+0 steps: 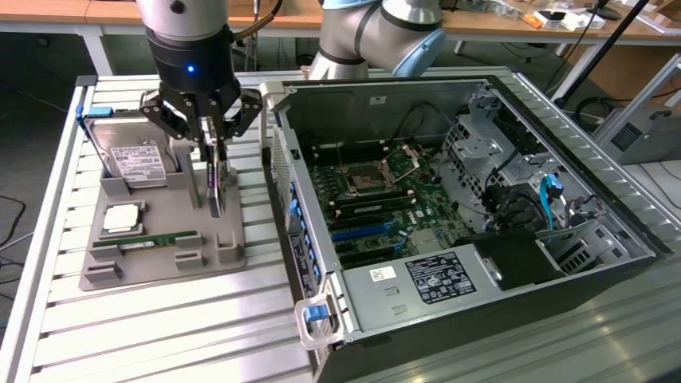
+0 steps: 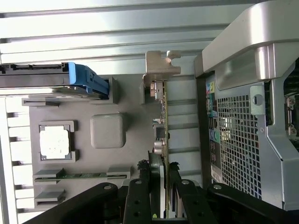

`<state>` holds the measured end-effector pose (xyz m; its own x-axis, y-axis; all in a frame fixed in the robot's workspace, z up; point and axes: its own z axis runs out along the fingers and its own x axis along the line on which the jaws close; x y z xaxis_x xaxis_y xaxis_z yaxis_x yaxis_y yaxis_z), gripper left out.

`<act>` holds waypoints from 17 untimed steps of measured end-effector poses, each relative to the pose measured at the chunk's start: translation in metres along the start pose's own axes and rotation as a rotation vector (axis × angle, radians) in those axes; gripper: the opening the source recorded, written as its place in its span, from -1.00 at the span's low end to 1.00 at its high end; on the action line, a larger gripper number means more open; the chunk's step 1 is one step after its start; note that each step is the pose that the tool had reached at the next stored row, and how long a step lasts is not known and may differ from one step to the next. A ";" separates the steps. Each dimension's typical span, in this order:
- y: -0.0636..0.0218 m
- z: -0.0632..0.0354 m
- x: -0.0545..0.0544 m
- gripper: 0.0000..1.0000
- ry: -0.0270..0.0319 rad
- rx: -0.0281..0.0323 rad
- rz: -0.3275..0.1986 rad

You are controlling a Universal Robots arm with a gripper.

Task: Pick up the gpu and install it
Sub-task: 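Pick up the gpu and move the gpu toward the slot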

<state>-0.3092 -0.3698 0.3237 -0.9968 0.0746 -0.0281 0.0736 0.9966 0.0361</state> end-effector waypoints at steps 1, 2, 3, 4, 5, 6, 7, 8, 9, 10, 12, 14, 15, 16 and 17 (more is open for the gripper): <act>0.0000 -0.0005 0.000 -0.47 0.0000 -0.0001 0.000; 0.0000 -0.0009 0.000 -0.47 0.0000 0.0000 0.000; 0.0001 -0.0014 0.000 -0.47 0.0000 0.0000 0.000; 0.0001 -0.0018 0.000 -0.47 0.0000 0.0000 0.000; 0.0001 -0.0022 0.000 -0.47 0.0000 0.0000 0.000; 0.0001 -0.0027 0.000 -0.47 -0.0001 -0.0001 0.000; 0.0001 -0.0032 0.000 -0.47 0.0000 0.0000 0.000; 0.0002 -0.0037 0.000 -0.47 0.0000 0.0000 0.000; 0.0002 -0.0045 0.000 -0.47 -0.0002 -0.0002 0.000; 0.0002 -0.0053 0.000 -0.47 -0.0001 -0.0001 0.000; 0.0003 -0.0066 0.000 -0.47 0.0000 0.0000 0.000; 0.0003 -0.0077 0.000 -0.47 -0.0001 -0.0001 0.000; 0.0003 -0.0083 0.000 -0.47 0.0000 -0.0001 0.000; 0.0003 -0.0088 0.000 -0.47 -0.0001 -0.0001 0.000; 0.0003 -0.0093 0.000 -0.47 0.0000 -0.0001 0.000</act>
<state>-0.3092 -0.3698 0.3330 -0.9968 0.0746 -0.0281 0.0736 0.9966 0.0362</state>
